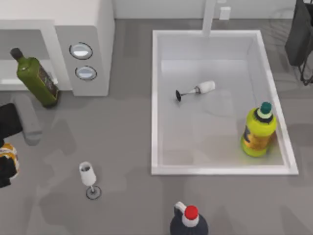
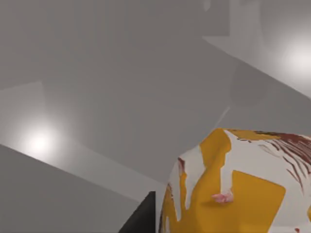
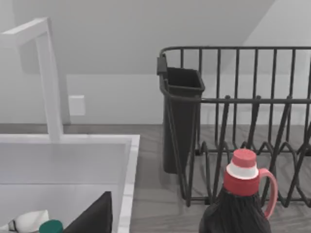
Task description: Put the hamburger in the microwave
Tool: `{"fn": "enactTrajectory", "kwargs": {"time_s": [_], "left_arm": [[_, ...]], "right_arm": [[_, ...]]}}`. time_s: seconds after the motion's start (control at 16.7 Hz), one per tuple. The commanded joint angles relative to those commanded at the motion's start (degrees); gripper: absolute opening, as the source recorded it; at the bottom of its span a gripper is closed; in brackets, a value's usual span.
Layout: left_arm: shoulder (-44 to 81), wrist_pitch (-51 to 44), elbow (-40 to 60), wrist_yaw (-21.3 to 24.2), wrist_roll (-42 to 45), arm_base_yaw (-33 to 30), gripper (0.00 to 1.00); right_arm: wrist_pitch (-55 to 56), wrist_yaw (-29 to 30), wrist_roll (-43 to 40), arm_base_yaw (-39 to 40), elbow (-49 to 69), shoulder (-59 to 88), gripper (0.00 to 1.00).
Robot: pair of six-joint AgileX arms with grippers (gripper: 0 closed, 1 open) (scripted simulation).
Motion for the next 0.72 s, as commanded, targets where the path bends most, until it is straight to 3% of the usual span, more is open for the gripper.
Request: {"fn": "enactTrajectory", "kwargs": {"time_s": [0.42,0.72], "left_arm": [[0.4,0.3,0.8,-0.1,-0.6,0.5,0.00],[11.1,12.3,7.9,-0.7,-10.6,7.8,0.00]], "right_arm": [[0.0,0.0,0.0,0.0,0.0,0.0,1.00],[0.0,0.0,0.0,0.0,0.0,0.0,1.00]]}}
